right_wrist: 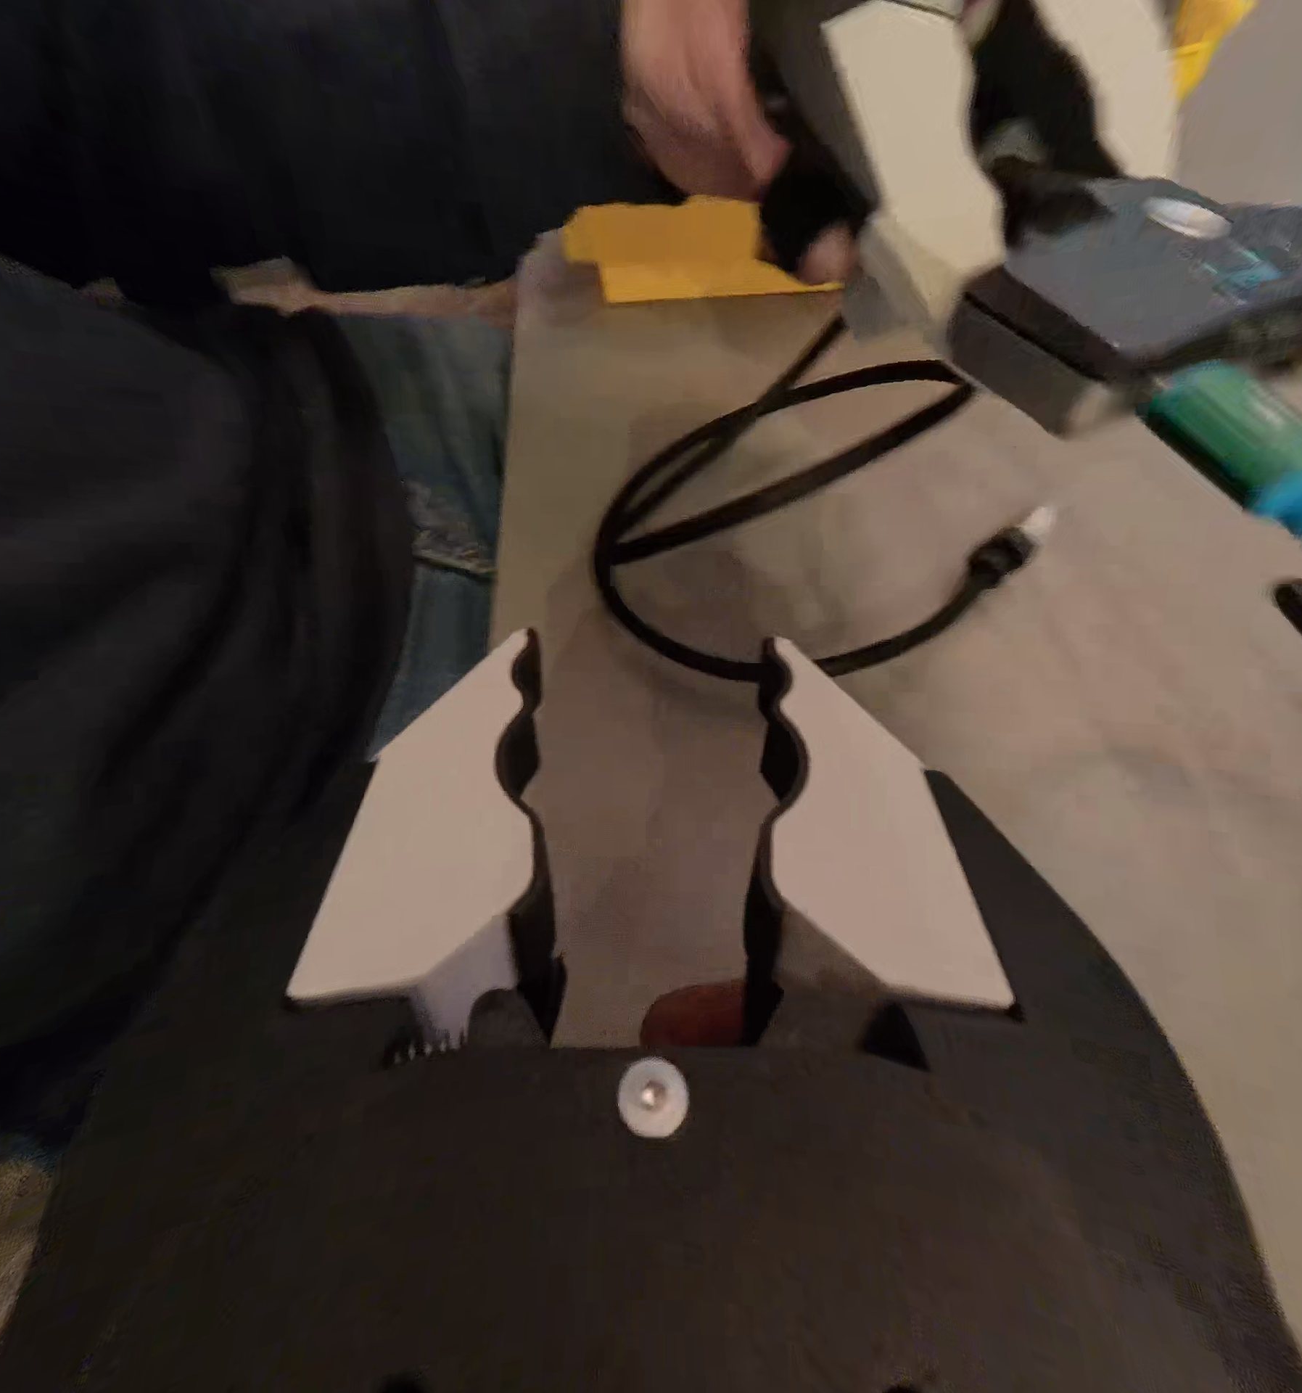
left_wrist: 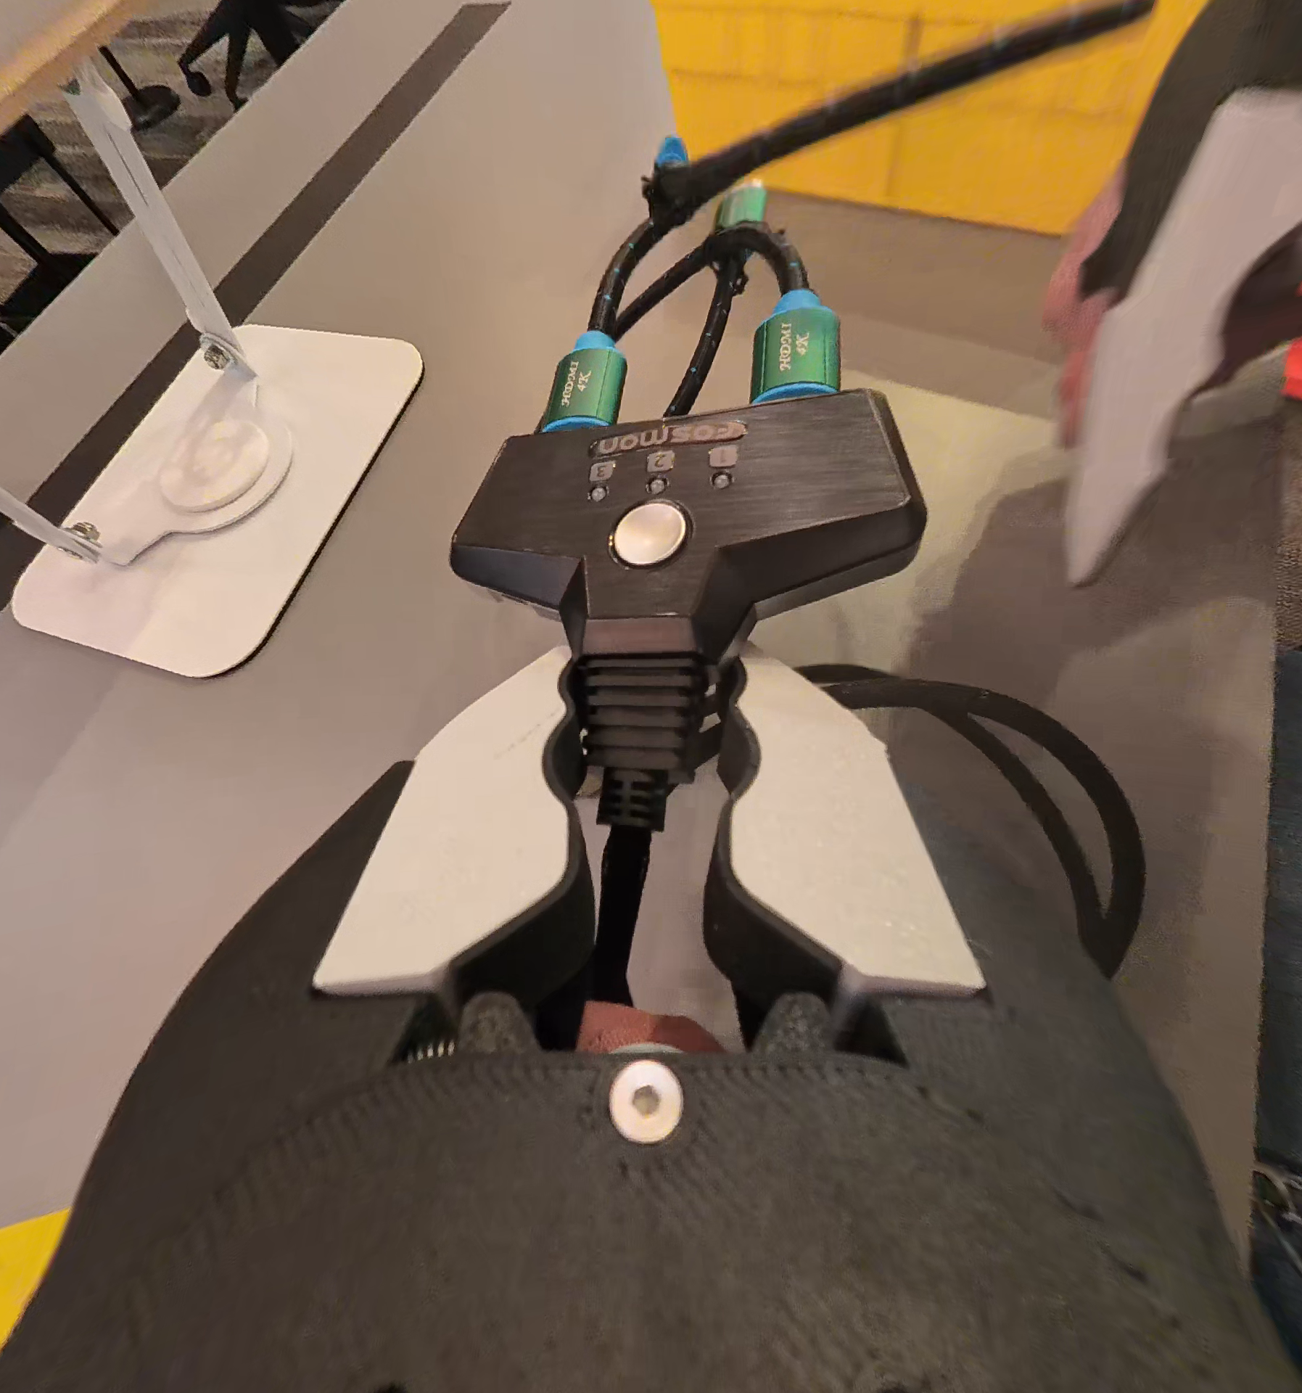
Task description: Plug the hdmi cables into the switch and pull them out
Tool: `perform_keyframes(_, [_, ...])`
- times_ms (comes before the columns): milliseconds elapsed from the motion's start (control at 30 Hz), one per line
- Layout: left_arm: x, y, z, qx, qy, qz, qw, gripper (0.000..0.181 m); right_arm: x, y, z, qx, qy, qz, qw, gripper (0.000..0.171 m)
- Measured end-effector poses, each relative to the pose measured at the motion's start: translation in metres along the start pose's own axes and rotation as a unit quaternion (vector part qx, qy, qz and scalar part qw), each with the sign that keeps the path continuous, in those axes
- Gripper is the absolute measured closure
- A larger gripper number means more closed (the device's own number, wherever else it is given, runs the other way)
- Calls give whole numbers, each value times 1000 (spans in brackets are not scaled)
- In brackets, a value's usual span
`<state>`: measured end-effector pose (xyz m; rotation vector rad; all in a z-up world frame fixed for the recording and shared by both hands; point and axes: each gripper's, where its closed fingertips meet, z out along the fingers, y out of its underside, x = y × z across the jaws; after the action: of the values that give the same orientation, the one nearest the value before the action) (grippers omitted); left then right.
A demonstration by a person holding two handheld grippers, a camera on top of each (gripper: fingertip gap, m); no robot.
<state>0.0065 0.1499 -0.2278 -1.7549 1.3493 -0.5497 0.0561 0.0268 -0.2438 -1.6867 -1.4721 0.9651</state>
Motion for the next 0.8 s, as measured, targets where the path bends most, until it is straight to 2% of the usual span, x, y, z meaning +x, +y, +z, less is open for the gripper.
perform_keyframes(100, [3, -7, -5, 22, 10, -12, 1000, 150, 40, -2, -5, 63, 85, 14, 994, 120])
perform_keyframes(133, [3, -8, -6, 23, 12, -9, 1000, 150, 54, -16, -16, 127, 101, 18, 987, 129])
perform_keyframes(200, [6, -8, -6, 18, 23, -5, 1000, 150, 69, -46, -45, 249, 90, 46, 963, 134])
perform_keyframes(233, [9, -7, -6, 12, 29, -1, 999, 150, 73, -52, -53, 269, 80, 46, 959, 140])
perform_keyframes(367, [4, -8, -7, 22, 31, -7, 999, 151, 77, -60, -55, 284, 32, 26, 958, 140])
perform_keyframes(567, [-1, -12, -10, 42, 29, -22, 998, 151, 84, -47, -47, 239, 58, 16, 969, 123])
perform_keyframes(633, [3, -11, -7, 44, 37, -17, 998, 151, 82, -48, -43, 249, 41, 20, 967, 120])
perform_keyframes(733, [11, -10, 0, 39, 52, -7, 998, 151, 81, -65, -43, 305, 21, 32, 952, 128])
perform_keyframes(800, [15, -11, 1, 36, 58, 2, 998, 151, 82, -66, -35, 298, 11, 33, 954, 131])
